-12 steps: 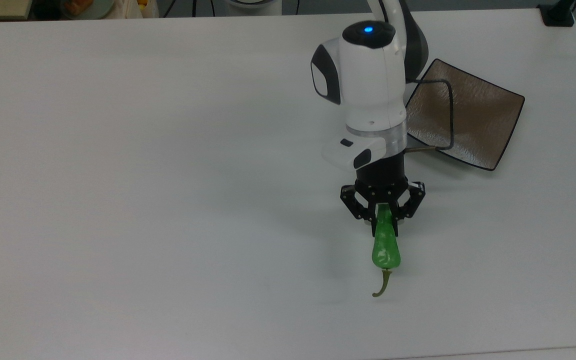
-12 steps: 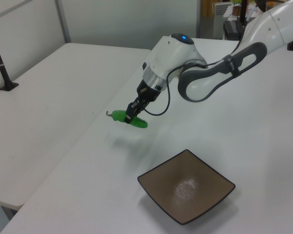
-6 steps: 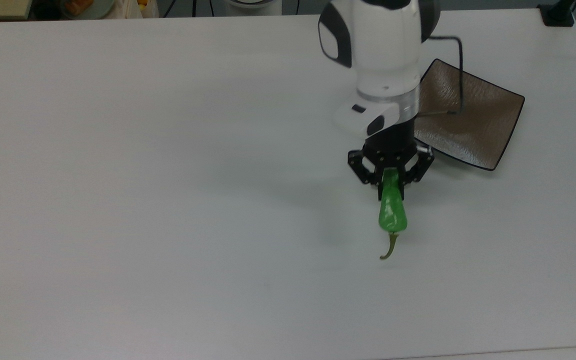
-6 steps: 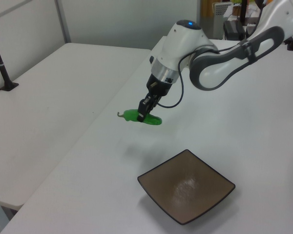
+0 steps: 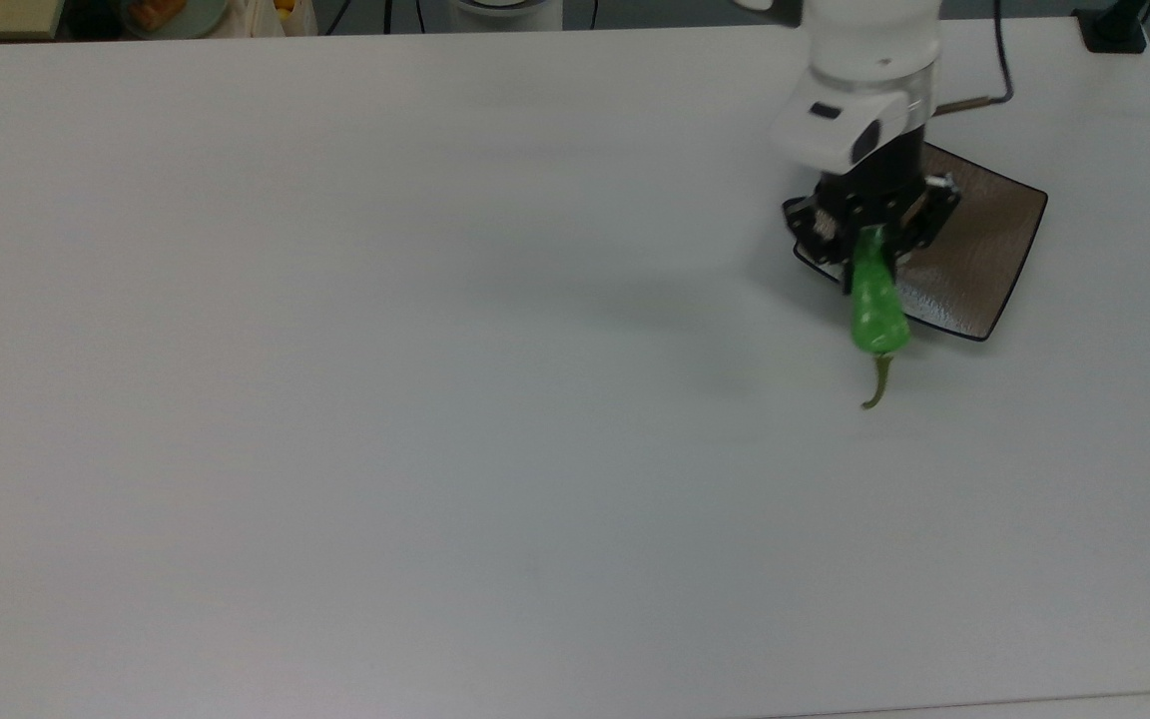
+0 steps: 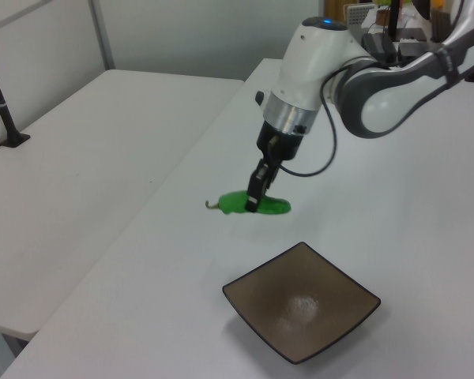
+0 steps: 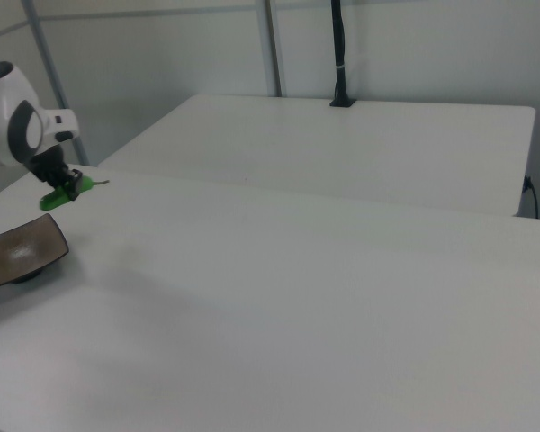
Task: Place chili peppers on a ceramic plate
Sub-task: 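Lift the chili pepper and carry it over the brown square plate, then lower the pepper onto the plate and open the gripper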
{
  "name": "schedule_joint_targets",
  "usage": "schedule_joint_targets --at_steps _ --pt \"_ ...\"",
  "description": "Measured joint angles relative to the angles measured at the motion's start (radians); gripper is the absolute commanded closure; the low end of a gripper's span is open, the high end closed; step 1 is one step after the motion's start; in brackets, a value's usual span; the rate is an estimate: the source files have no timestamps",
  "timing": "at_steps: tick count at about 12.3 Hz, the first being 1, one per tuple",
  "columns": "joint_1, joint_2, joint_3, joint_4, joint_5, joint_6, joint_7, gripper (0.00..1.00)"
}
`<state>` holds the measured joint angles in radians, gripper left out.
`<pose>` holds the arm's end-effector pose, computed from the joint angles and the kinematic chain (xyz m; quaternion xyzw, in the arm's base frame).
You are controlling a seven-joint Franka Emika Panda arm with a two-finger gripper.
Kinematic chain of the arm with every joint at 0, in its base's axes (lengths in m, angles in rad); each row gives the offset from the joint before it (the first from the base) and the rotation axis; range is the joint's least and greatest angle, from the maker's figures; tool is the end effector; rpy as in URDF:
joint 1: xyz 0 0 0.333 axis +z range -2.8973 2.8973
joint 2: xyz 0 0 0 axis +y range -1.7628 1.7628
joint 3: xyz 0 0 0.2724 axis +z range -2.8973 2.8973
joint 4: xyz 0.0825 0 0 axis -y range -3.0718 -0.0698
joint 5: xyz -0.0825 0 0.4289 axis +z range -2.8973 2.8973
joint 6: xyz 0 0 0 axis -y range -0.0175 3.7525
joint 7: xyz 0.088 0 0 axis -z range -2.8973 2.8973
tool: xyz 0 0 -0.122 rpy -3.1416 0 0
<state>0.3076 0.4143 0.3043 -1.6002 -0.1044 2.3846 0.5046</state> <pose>0.6142 0.4012 0.3697 -0.9791 -0.0593 -0.1567 0.1149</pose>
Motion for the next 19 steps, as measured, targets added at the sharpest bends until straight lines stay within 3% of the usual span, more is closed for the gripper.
schedule_joint_targets --at_steps 5,8,9,10,11,19 --pt "0.0 -0.008 0.11 -0.046 0.0 -0.045 0.021 0.68" --pt "0.001 -0.009 0.142 -0.074 0.0 -0.046 0.035 0.63" --pt "0.002 -0.01 0.149 -0.084 0.0 -0.046 0.035 0.41" --pt "0.002 -0.01 0.156 -0.094 0.0 -0.046 0.035 0.06" --pt "0.004 -0.01 0.162 -0.1 0.0 -0.046 0.035 0.0" --pt "0.002 -0.023 0.162 -0.102 -0.017 -0.089 0.034 0.0"
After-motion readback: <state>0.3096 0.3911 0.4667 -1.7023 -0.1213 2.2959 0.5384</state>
